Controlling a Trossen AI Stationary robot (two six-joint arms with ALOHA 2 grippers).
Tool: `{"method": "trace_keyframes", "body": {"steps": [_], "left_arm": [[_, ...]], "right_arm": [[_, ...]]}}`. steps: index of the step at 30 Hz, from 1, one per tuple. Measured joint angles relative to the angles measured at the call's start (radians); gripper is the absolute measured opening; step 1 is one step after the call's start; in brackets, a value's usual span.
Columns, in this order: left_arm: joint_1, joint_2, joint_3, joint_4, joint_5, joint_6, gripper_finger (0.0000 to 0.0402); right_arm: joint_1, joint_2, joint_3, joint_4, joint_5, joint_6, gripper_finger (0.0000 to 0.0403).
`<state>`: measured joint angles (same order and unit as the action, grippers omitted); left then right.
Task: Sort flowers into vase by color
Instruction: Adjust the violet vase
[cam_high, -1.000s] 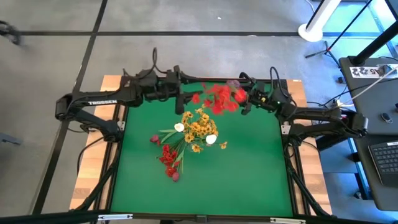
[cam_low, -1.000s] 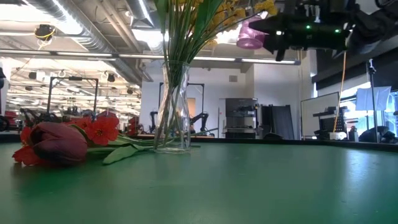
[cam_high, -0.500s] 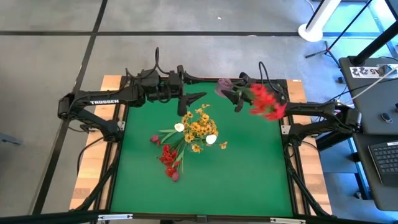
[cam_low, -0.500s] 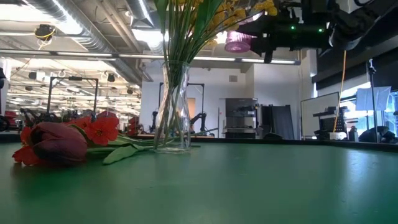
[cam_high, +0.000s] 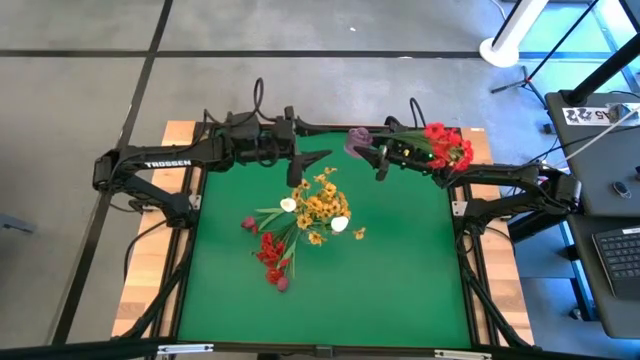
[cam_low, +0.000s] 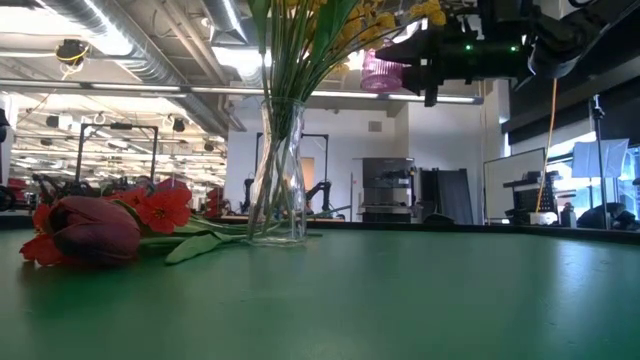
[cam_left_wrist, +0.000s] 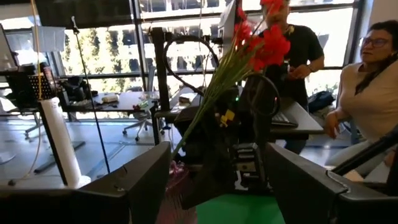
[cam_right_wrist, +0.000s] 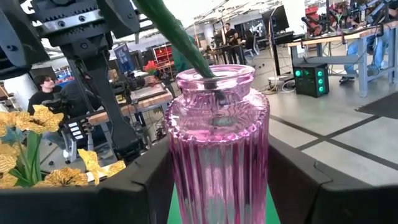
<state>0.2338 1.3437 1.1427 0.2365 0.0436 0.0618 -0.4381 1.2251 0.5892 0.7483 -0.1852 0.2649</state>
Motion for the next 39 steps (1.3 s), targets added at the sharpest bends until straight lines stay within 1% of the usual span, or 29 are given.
{"method": "trace_keyframes", "body": {"steps": [2,4,7,11,15,22,27,34,39], "left_arm": [[0.005,0.0,0.009,-0.044,0.001,0.0,0.0256],[0.012,0.002,0.036,-0.117,0.01,0.0,0.0256],[0.015,0.014,0.083,-0.184,0.022,0.001,0.0256],[0.015,0.055,0.173,-0.252,0.042,0.002,0.0256],[0.022,0.14,0.285,-0.314,0.083,0.005,0.0256],[0.022,0.297,0.443,-0.408,0.084,0.051,0.0256],[0.022,0.345,0.476,-0.405,0.078,0.056,0.0256],[0.026,0.346,0.477,-0.397,0.077,0.053,0.0256],[0.011,0.356,0.479,-0.384,0.104,0.045,0.0256]], "right_arm": [[0.0,0.0,0.0,-0.004,0.0,0.0,0.0204],[0.0,0.0,0.0,-0.005,0.0,0.0,0.0204],[0.0,0.0,0.0,-0.004,0.0,0.0,0.0204],[0.0,0.001,0.021,-0.043,0.0,0.0,0.0204],[0.0,0.021,0.054,-0.075,-0.009,0.0,0.0204],[0.027,0.073,0.1,-0.104,-0.034,-0.012,0.0204],[0.05,0.08,0.101,-0.102,-0.035,-0.031,0.0204],[0.086,0.081,0.101,-0.095,-0.014,-0.036,0.0204],[0.115,0.082,0.103,-0.092,0.012,-0.042,0.0204]]}}
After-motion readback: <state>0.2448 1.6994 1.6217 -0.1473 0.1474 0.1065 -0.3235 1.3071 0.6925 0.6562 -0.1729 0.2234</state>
